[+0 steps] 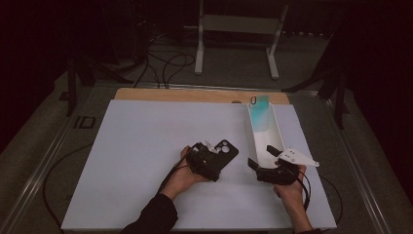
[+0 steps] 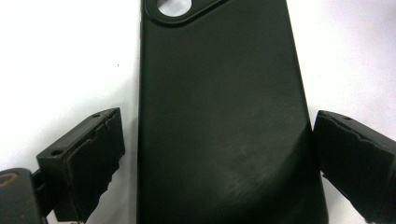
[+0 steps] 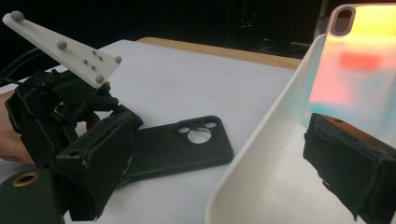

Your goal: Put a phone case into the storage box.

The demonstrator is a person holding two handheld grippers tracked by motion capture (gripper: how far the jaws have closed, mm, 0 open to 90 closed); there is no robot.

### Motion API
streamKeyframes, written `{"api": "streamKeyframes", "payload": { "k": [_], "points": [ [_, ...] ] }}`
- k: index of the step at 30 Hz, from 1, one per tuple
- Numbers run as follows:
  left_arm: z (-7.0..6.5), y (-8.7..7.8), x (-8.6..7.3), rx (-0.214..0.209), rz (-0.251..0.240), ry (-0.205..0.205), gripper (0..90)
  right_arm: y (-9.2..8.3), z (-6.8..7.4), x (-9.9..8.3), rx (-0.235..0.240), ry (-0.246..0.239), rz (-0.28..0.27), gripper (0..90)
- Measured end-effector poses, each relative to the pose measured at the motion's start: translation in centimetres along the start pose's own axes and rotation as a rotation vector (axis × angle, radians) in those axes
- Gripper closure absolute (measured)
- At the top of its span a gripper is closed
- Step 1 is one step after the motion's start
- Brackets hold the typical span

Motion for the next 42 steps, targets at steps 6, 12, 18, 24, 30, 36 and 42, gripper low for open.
{"api": "streamKeyframes", "payload": {
  "k": [6, 12, 18, 24, 30, 36, 42],
  "points": [
    [0.1, -0.4, -0.1, -0.006, 0.004, 0.013, 13.0, 0.0, 0.0, 0.0, -0.003, -0.001, 0.002, 8.5],
    [0.1, -0.5, -0.1, -0.004, 0.006, 0.015, 15.2, 0.1, 0.2, 0.0, 0.002, 0.0, 0.006, 8.6],
    [0.2, -0.8, -0.2, -0.025, -0.005, -0.003, 16.3, 0.2, 0.2, 0.0, 0.005, 0.003, 0.008, 8.6],
    [0.6, -1.4, -0.1, -0.017, -0.031, -0.022, 16.5, 0.2, 0.2, 0.0, 0.002, 0.004, 0.01, 8.6],
    [1.4, -2.8, 0.3, 0.001, -0.084, -0.045, 16.4, 0.2, 0.3, 0.2, -0.002, 0.003, 0.013, 8.6],
    [2.3, -4.8, 0.5, 0.007, -0.153, -0.066, 16.3, 0.2, 0.2, 1.0, 0.005, 0.013, 0.026, 8.6],
    [3.4, -6.8, 0.1, 0.02, -0.214, -0.084, 16.2, 0.6, 0.2, 2.0, 0.029, 0.045, 0.032, 8.6]
  ]
}}
Point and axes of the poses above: each handheld gripper's, and its own axes: y roughly forward along the jaws, x roughly out of its top, z roughly to its left, the point moved 10 cm from there along y, roughly forward along the jaws, and after that the axes turned 14 degrees about x, right-handed, at the moved point
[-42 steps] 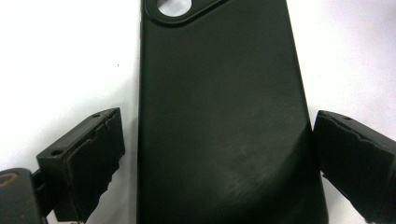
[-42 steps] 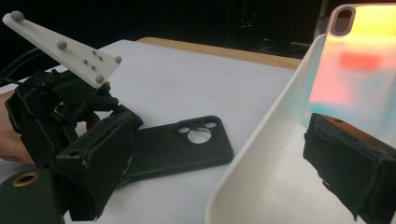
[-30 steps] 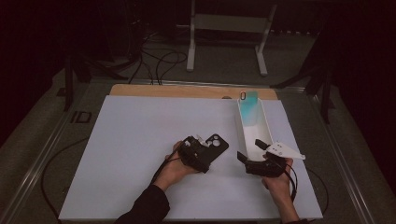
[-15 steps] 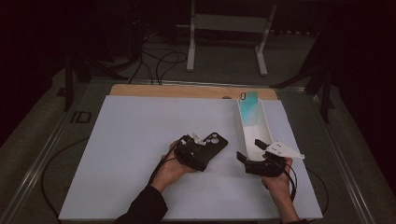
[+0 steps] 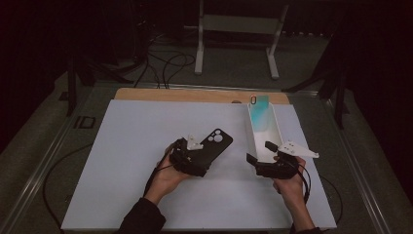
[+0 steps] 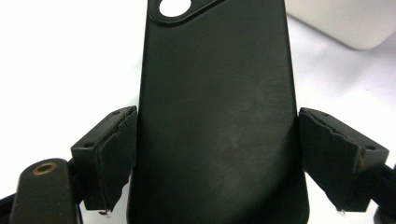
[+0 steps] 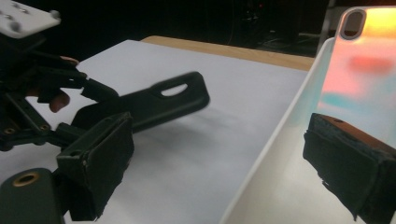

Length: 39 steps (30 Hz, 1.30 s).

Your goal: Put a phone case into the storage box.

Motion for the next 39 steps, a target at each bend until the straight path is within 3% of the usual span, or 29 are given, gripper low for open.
{"api": "streamKeyframes", "payload": {
  "k": [6, 11, 16, 19, 24, 30, 36, 39],
  "points": [
    [1.0, -1.8, 0.0, 0.005, -0.055, -0.012, 16.0, 0.6, 0.3, 0.8, 0.026, 0.019, 0.009, 8.5],
    [1.6, -3.1, -0.1, 0.013, -0.08, -0.014, 16.0, 2.1, 1.2, 1.8, 0.066, 0.049, 0.048, 8.5],
    [1.6, -3.7, -0.1, 0.009, -0.104, -0.008, 15.9, 3.8, 2.1, 2.8, 0.101, 0.058, 0.07, 8.6],
    [1.5, -3.9, 0.1, 0.008, -0.117, -0.008, 15.8, 5.2, 3.0, 3.0, 0.12, 0.05, 0.111, 8.6],
    [1.5, -4.2, 0.4, 0.005, -0.136, -0.013, 15.6, 6.8, 4.1, 3.4, 0.152, 0.059, 0.134, 13.4],
    [1.5, -4.5, 1.0, -0.003, -0.157, -0.037, 15.5, 8.5, 4.8, 3.4, 0.173, 0.106, 0.171, 29.9],
    [1.2, -4.7, 1.5, -0.008, -0.176, -0.045, 15.5, 9.3, 6.0, 3.6, 0.245, 0.143, 0.177, 43.9],
    [0.9, -4.6, 1.6, -0.005, -0.182, -0.038, 15.5, 9.5, 6.5, 3.8, 0.262, 0.147, 0.182, 46.6]
  ]
}}
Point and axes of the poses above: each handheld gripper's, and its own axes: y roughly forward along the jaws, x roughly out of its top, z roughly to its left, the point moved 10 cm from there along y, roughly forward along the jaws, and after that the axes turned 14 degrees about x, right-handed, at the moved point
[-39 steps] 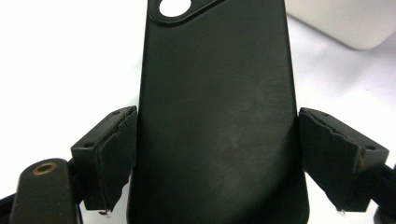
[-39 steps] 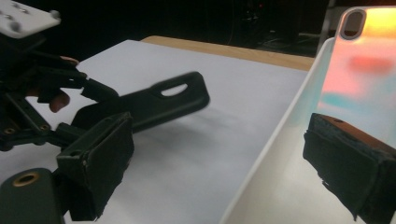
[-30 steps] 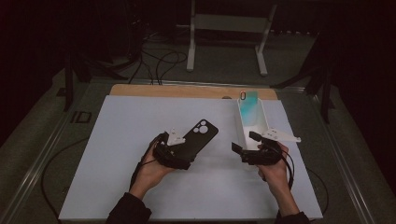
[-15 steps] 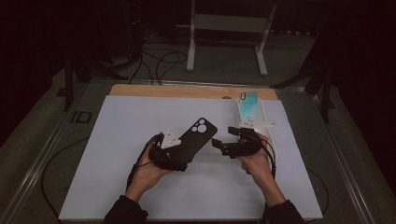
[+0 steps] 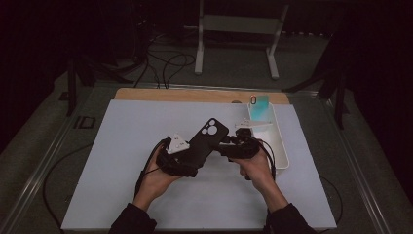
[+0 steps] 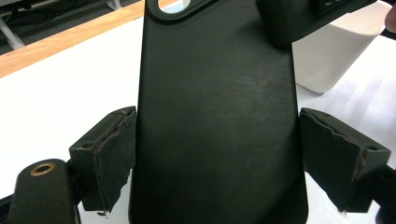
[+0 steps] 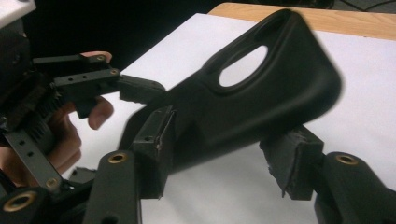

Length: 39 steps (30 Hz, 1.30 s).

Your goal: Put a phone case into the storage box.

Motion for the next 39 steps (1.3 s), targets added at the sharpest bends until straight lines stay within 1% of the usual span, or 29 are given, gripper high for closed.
{"api": "streamKeyframes", "payload": {
  "k": [1, 2, 3, 4, 6, 8, 10, 11, 12, 13, 14, 15, 16, 17, 19, 21, 24, 25, 27, 28, 30, 31, 32, 36, 37, 39],
  "points": [
    [-0.2, 0.0, 0.0, -0.003, -0.002, 0.002, 15.5, 0.1, 0.1, 0.0, 0.01, -0.004, 0.002, 48.5],
    [-0.4, 0.1, 0.1, -0.007, -0.003, 0.009, 15.4, 0.3, 0.3, 0.1, 0.019, 0.005, 0.0, 50.8],
    [-0.4, 0.1, 0.1, -0.007, -0.003, 0.009, 15.4, 0.3, 0.3, 0.1, 0.019, 0.005, 0.0, 50.8],
    [-0.7, 0.2, 0.1, 0.002, 0.002, 0.024, 15.4, 0.4, 0.4, 0.1, 0.025, 0.008, -0.001, 53.0],
    [-0.9, 0.3, 0.1, -0.001, 0.007, 0.025, 15.4, 0.8, 0.7, 0.1, 0.044, 0.029, 0.002, 59.0],
    [-1.0, 0.5, 0.2, 0.006, 0.014, 0.023, 15.3, 1.0, 1.0, 0.1, 0.073, 0.044, -0.005, 69.1],
    [-1.2, 0.7, 0.1, 0.001, 0.022, 0.029, 14.7, 1.0, 1.4, 0.3, 0.106, 0.05, -0.024, 79.2],
    [-1.3, 0.8, 0.0, 0.006, 0.034, 0.034, 14.1, 0.9, 1.6, 0.3, 0.129, 0.063, -0.032, 80.6],
    [-1.3, 0.9, -0.1, 0.018, 0.04, 0.044, 13.7, 1.0, 1.7, 0.3, 0.128, 0.055, -0.026, 80.9],
    [-1.5, 0.9, -0.2, 0.019, 0.05, 0.052, 12.8, 1.1, 1.8, 0.2, 0.12, 0.041, -0.021, 81.3],
    [-1.6, 1.0, -0.4, 0.016, 0.058, 0.061, 12.2, 1.1, 2.0, 0.2, 0.119, 0.032, -0.02, 85.3],
    [-1.6, 1.0, -0.5, 0.014, 0.066, 0.063, 10.6, 1.1, 2.0, 0.2, 0.114, 0.026, -0.021, 85.7],
    [-1.6, 1.0, -0.5, 0.006, 0.065, 0.056, 9.9, 1.0, 1.9, 0.3, 0.097, 0.012, -0.023, 85.8],
    [-1.6, 1.0, -0.5, -0.002, 0.063, 0.046, 8.7, 0.9, 2.0, 0.4, 0.103, 0.011, -0.032, 85.9],
    [-1.4, 0.9, -0.5, -0.009, 0.058, 0.03, 8.3, 0.7, 2.0, 0.5, 0.097, 0.0, -0.037, 85.9],
    [-1.1, 0.6, -0.4, -0.032, 0.052, 0.004, 8.3, 0.5, 1.9, 0.5, 0.09, -0.009, -0.038, 85.9],
    [-0.9, 0.3, -0.4, -0.047, 0.043, -0.009, 8.3, 0.3, 1.9, 0.6, 0.093, -0.02, -0.043, 85.9],
    [-0.7, 0.1, -0.4, -0.056, 0.034, -0.02, 8.3, 0.1, 1.9, 0.6, 0.097, -0.032, -0.039, 85.8],
    [-0.6, -0.1, -0.5, -0.059, 0.031, -0.021, 8.3, 0.1, 1.9, 0.6, 0.099, -0.036, -0.035, 85.8],
    [-0.5, -0.2, -0.5, -0.066, 0.026, -0.021, 7.9, 0.0, 2.0, 0.5, 0.104, -0.047, -0.031, 85.8],
    [-0.4, -0.5, -0.7, -0.08, 0.021, -0.026, 7.8, 0.0, 2.0, 0.5, 0.104, -0.052, -0.028, 85.8],
    [-0.3, -0.6, -0.9, -0.082, 0.018, -0.027, 7.7, -0.1, 2.1, 0.5, 0.11, -0.063, -0.025, 85.7],
    [-0.3, -0.6, -0.9, -0.082, 0.018, -0.027, 7.5, -0.1, 2.1, 0.5, 0.11, -0.063, -0.025, 85.7],
    [0.2, -1.0, -1.5, -0.085, 0.013, -0.039, 7.0, -0.3, 2.4, 0.5, 0.127, -0.09, -0.018, 85.7],
    [0.3, -1.2, -1.6, -0.087, 0.011, -0.042, 7.0, -0.3, 2.4, 0.5, 0.127, -0.09, -0.018, 85.7],
    [0.5, -1.5, -1.8, -0.103, -0.003, -0.051, 6.1, -0.3, 2.7, 0.4, 0.146, -0.111, -0.01, 85.6]
  ]
}}
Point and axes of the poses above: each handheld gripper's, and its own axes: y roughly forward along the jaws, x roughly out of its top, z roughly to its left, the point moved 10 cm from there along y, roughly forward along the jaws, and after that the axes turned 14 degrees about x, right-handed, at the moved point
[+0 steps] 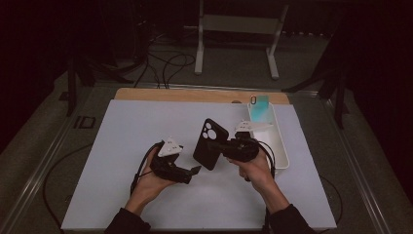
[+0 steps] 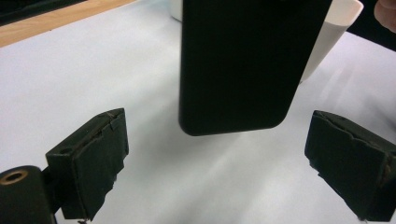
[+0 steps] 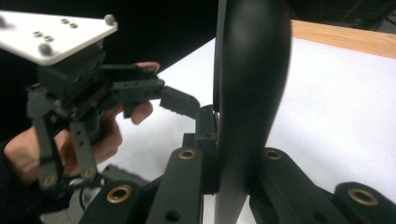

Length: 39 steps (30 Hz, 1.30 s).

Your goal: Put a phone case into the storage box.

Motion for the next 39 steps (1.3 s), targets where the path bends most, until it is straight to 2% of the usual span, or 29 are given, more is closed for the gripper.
{"api": "streamKeyframes", "payload": {
  "k": [7, 10, 13, 14, 16, 19, 21, 22, 24, 26, 27, 28, 29, 32, 33, 34, 35, 36, 38, 39],
  "points": [
    [0.1, -0.7, -0.4, -0.006, -0.023, 0.002, 4.0, 0.6, 1.3, 0.0, 0.063, -0.059, 0.015, 85.6],
    [0.1, -0.9, -0.5, -0.024, -0.032, 0.002, 4.5, 0.8, 1.6, 0.1, 0.078, -0.071, 0.018, 85.6],
    [-0.3, -1.1, -0.6, -0.043, -0.043, 0.008, 6.2, 1.2, 2.4, 0.1, 0.117, -0.106, 0.032, 85.6],
    [-0.6, -1.1, -0.6, -0.061, -0.045, 0.017, 6.6, 1.2, 2.6, 0.1, 0.127, -0.106, 0.036, 85.6],
    [-0.7, -1.1, -0.7, -0.063, -0.044, 0.025, 7.3, 1.4, 2.9, 0.1, 0.138, -0.114, 0.039, 85.6],
    [-1.2, -1.2, -0.6, -0.097, -0.059, 0.033, 12.3, 1.7, 3.6, 0.1, 0.179, -0.135, 0.047, 85.6],
    [-1.7, -1.3, -0.6, -0.128, -0.067, 0.038, 15.2, 1.9, 4.3, 0.1, 0.225, -0.146, 0.051, 85.7],
    [-1.7, -1.3, -0.6, -0.128, -0.067, 0.038, 16.0, 2.0, 4.5, 0.1, 0.238, -0.153, 0.053, 85.7],
    [-2.2, -1.4, -0.6, -0.158, -0.073, 0.05, 19.7, 2.0, 4.8, 0.1, 0.255, -0.166, 0.055, 85.7],
    [-2.3, -1.5, -0.6, -0.166, -0.077, 0.052, 22.4, 2.0, 4.9, 0.0, 0.263, -0.169, 0.057, 85.7],
    [-2.5, -1.6, -0.5, -0.181, -0.084, 0.052, 31.4, 2.1, 5.1, 0.0, 0.274, -0.177, 0.055, 85.7],
    [-2.5, -1.6, -0.5, -0.181, -0.084, 0.052, 36.4, 2.1, 5.1, 0.0, 0.274, -0.177, 0.055, 85.7],
    [-2.5, -1.6, -0.5, -0.179, -0.081, 0.052, 36.4, 2.1, 5.1, 0.0, 0.275, -0.181, 0.058, 85.7],
    [-2.7, -1.6, -0.8, -0.205, -0.07, 0.06, 49.8, 1.7, 4.7, 0.2, 0.267, -0.196, 0.056, 85.3],
    [-2.8, -1.6, -0.9, -0.217, -0.07, 0.062, 49.8, 1.7, 4.7, 0.2, 0.267, -0.196, 0.056, 85.3],
    [-3.0, -1.7, -0.9, -0.236, -0.066, 0.066, 55.5, 1.6, 4.5, 0.2, 0.27, -0.2, 0.053, 84.4],
    [-3.0, -1.7, -0.9, -0.236, -0.066, 0.066, 58.8, 1.6, 4.5, 0.2, 0.27, -0.2, 0.053, 84.4],
    [-3.1, -1.6, -1.0, -0.24, -0.064, 0.071, 58.8, 1.5, 4.5, 0.2, 0.267, -0.203, 0.054, 81.9],
    [-3.4, -1.5, -1.1, -0.243, -0.061, 0.082, 66.1, 1.4, 4.3, 0.3, 0.258, -0.211, 0.055, 76.0],
    [-3.4, -1.4, -1.1, -0.243, -0.059, 0.082, 73.4, 1.4, 4.1, 0.4, 0.241, -0.217, 0.06, 66.9]
  ]
}}
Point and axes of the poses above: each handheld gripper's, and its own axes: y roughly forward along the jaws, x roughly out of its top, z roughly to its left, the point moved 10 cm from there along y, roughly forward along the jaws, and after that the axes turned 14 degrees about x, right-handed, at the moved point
